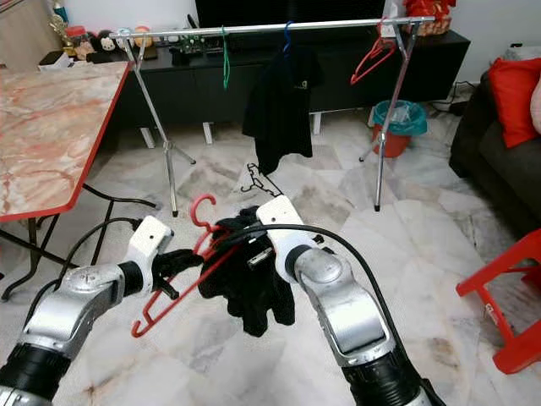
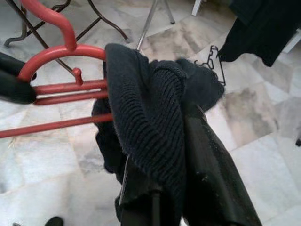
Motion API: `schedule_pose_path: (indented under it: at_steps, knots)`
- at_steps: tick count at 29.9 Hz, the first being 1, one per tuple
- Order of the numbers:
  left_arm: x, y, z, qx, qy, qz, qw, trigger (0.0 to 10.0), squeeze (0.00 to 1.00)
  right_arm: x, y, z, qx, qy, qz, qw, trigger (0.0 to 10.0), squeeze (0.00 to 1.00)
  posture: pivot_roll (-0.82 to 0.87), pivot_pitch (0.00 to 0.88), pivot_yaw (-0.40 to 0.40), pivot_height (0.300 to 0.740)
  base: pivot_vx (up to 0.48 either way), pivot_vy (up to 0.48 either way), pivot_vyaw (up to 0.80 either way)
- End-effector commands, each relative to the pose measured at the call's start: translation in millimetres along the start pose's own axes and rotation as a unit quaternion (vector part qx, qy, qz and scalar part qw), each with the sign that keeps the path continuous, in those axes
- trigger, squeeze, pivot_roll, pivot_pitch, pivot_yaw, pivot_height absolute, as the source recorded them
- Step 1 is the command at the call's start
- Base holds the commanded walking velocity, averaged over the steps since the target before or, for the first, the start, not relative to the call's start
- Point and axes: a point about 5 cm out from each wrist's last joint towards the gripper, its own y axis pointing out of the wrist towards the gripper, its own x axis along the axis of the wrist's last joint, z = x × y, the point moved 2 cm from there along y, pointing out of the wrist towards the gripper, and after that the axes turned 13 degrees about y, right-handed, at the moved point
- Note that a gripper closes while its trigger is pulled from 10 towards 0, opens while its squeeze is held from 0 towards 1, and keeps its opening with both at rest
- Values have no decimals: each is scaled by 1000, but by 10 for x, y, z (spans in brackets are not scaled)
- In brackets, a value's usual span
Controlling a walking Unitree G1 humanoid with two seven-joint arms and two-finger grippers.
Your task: Hang hanger
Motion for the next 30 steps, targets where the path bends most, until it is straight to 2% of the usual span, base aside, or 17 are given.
schedule_pose_path:
  at_steps: [1,4,7,10,17,22,27,29,30]
  knots:
    - [133,-48,12,-11,3,-31,999,10000,0,84,-2,93,30,-11,-15,999,10000,0,-44,0,23,736,0,0,0]
    - [150,-60,-23,-28,-4,-40,999,10000,0,118,-12,156,50,-20,-19,998,10000,0,-43,0,22,736,0,0,0]
    - [181,-88,-87,-56,-12,-52,997,10000,0,165,0,161,54,-56,-31,997,10000,0,-42,0,21,736,0,0,0]
    - [200,-97,-102,-60,-15,-58,996,10000,0,172,22,146,56,-56,-29,996,10000,0,-40,0,22,736,0,0,0]
    - [260,-87,-116,-68,-28,-73,995,10000,0,192,-16,312,115,-75,-30,990,10000,0,-42,0,20,736,0,0,0]
    - [285,-110,-189,-94,-30,-80,992,10000,0,209,-15,269,116,-97,-40,988,10000,0,-43,0,22,736,0,0,0]
    - [294,-125,-208,-103,-34,-82,991,10000,0,213,-27,248,141,-127,-37,981,10000,0,-41,0,21,736,0,0,0]
    - [298,-126,-207,-102,-35,-82,991,10000,0,209,-43,277,162,-141,-37,976,10000,0,-41,0,20,736,0,0,0]
    - [309,-128,-222,-107,-38,-86,990,10000,0,206,-89,338,201,-150,-45,967,10000,0,-40,0,21,736,0,0,0]
